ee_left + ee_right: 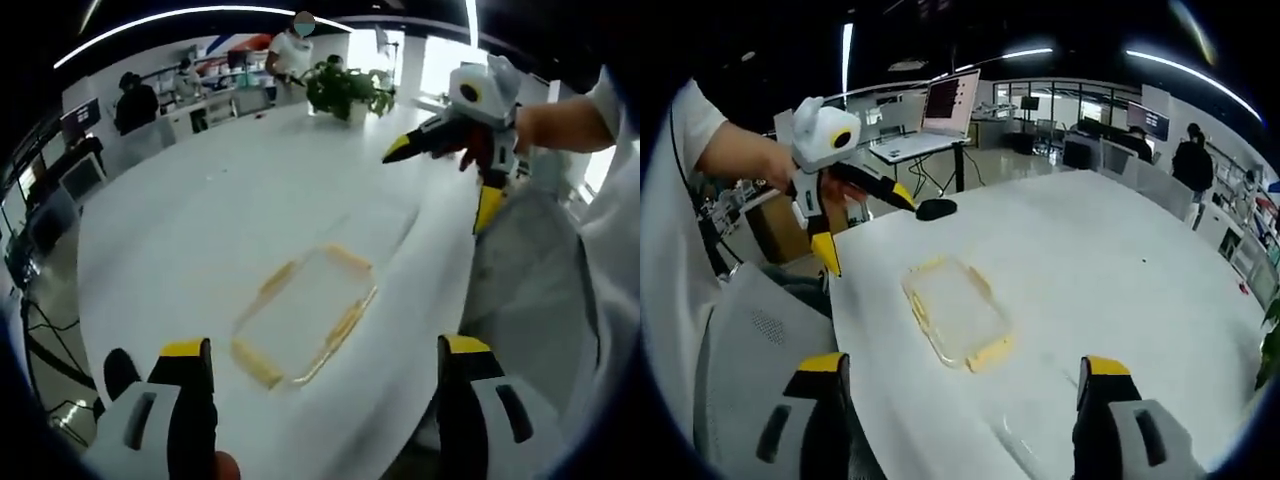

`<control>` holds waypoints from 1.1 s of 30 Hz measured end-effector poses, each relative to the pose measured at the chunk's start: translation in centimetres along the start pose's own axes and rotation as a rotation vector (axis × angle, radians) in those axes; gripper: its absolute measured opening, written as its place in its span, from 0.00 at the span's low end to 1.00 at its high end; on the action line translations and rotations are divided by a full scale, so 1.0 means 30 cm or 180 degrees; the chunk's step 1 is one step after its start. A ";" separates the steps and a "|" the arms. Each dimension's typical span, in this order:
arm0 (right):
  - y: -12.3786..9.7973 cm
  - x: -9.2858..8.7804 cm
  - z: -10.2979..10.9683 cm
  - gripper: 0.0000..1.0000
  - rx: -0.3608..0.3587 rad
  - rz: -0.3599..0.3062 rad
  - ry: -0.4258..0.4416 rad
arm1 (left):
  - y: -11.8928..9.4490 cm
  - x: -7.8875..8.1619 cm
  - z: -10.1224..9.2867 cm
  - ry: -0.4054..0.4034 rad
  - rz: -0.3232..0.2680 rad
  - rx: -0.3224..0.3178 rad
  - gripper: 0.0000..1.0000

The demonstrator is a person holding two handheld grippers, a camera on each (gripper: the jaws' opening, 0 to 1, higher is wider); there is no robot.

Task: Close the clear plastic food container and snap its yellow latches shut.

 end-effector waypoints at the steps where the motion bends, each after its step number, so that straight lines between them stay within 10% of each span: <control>1: 0.002 0.000 -0.001 0.90 -0.0003 0.0008 -0.0022 | 0.001 -0.001 0.006 -0.0004 -0.0003 -0.0011 0.91; 33: 0.106 -0.007 -0.034 0.91 0.0280 0.0205 -0.0311 | 0.082 -0.027 0.094 0.0671 0.0466 -0.0262 0.90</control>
Point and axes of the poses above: the point that each gripper's makers call its tool centre point, and the gripper's own axes: y roughly forward along the fingers, z roughly to its left, x roughly out of its top, the point moved 4 cm from there along -y, roughly backward along the fingers, and after that the axes turned 13 degrees about -y, right-handed, at the moved point
